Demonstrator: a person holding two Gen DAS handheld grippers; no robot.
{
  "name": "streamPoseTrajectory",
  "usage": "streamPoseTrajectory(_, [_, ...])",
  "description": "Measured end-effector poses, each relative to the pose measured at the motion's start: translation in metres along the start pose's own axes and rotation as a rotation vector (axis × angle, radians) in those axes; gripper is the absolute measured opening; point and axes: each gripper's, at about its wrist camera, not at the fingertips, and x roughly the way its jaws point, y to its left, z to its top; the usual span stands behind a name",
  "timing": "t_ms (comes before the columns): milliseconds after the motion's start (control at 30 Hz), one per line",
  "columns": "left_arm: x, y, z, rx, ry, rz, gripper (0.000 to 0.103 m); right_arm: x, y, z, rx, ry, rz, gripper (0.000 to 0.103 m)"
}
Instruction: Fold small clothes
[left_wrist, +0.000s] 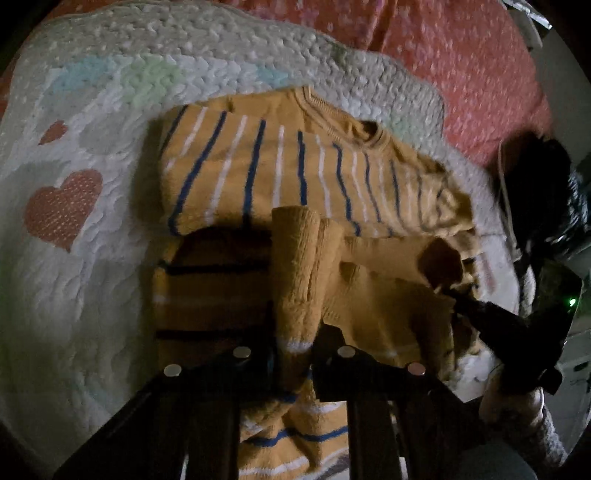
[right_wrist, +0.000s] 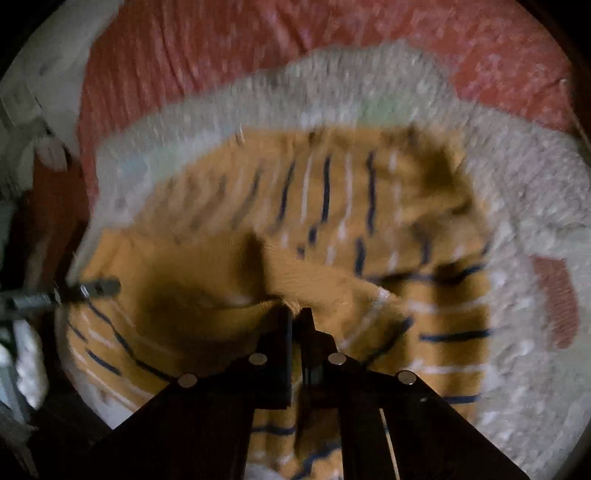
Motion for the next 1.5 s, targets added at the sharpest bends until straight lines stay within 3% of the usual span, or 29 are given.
streamPoseTrajectory(167, [-0.032, -0.007, 0.008, -0.018, -0.071, -0.057, 0.013, -0.044, -0.006, 0.038, 0.050, -0.141, 0.021, 0.004])
streamPoseTrajectory(367, [-0.020, 0.006, 0.062, -0.055, -0.107, 0.004, 0.013, -0.013, -0.009, 0.092, 0.059, -0.178, -0.034, 0.004])
streamPoseTrajectory(467, [-0.002, 0.018, 0.087, -0.079, -0.107, 0.034, 0.013, 0.001, -0.016, 0.103, 0.083, -0.194, -0.045, 0.004])
streamPoseTrajectory(600, [0.026, 0.031, 0.110, -0.085, -0.098, 0.068, 0.013, 0.033, -0.027, 0.116, 0.110, -0.150, -0.068, 0.005])
streamPoseTrajectory(733, [0.067, 0.036, 0.118, -0.056, -0.024, 0.132, 0.017, 0.088, -0.048, 0.107, 0.160, 0.046, -0.109, 0.008])
streamPoseTrajectory(800, [0.072, 0.040, 0.117, -0.074, -0.022, 0.122, 0.020, 0.082, -0.051, 0.109, 0.173, 0.035, -0.088, 0.010])
streamPoseTrajectory(833, [0.069, 0.042, 0.117, -0.088, -0.025, 0.102, 0.020, 0.074, -0.051, 0.113, 0.173, 0.020, -0.076, 0.020])
streamPoseTrajectory(867, [0.064, 0.045, 0.117, -0.104, -0.026, 0.078, 0.025, 0.061, -0.051, 0.115, 0.174, -0.017, -0.066, 0.041])
streamPoseTrajectory(933, [0.049, 0.052, 0.119, -0.147, -0.045, 0.057, 0.035, 0.034, -0.056, 0.115, 0.190, -0.129, -0.086, 0.065])
streamPoseTrajectory(967, [0.040, 0.058, 0.119, -0.168, -0.063, 0.050, 0.039, 0.022, -0.058, 0.114, 0.203, -0.187, -0.109, 0.066])
streamPoseTrajectory(1033, [0.019, 0.067, 0.120, -0.214, -0.102, 0.027, 0.041, 0.005, -0.060, 0.112, 0.224, -0.254, -0.112, 0.066])
streamPoseTrajectory(1100, [-0.002, 0.071, 0.116, -0.243, -0.140, 0.027, 0.041, 0.002, -0.055, 0.110, 0.233, -0.252, -0.044, 0.064])
streamPoseTrajectory(1167, [-0.014, 0.061, 0.113, -0.233, -0.163, 0.012, 0.041, 0.011, -0.047, 0.106, 0.219, -0.203, 0.040, 0.056])
streamPoseTrajectory(1300, [-0.011, 0.026, 0.095, -0.143, -0.144, -0.017, 0.043, 0.046, -0.031, 0.091, 0.213, -0.059, 0.169, 0.054])
streamPoseTrajectory(1400, [0.016, 0.010, 0.082, -0.074, -0.089, 0.043, 0.043, 0.078, -0.033, 0.084, 0.180, 0.047, 0.124, 0.053])
streamPoseTrajectory(1433, [0.028, 0.010, 0.079, -0.067, -0.069, 0.084, 0.043, 0.085, -0.040, 0.082, 0.172, 0.058, 0.066, 0.048])
streamPoseTrajectory(1500, [0.047, 0.017, 0.074, -0.057, -0.059, 0.147, 0.042, 0.091, -0.057, 0.083, 0.192, 0.055, 0.028, 0.026])
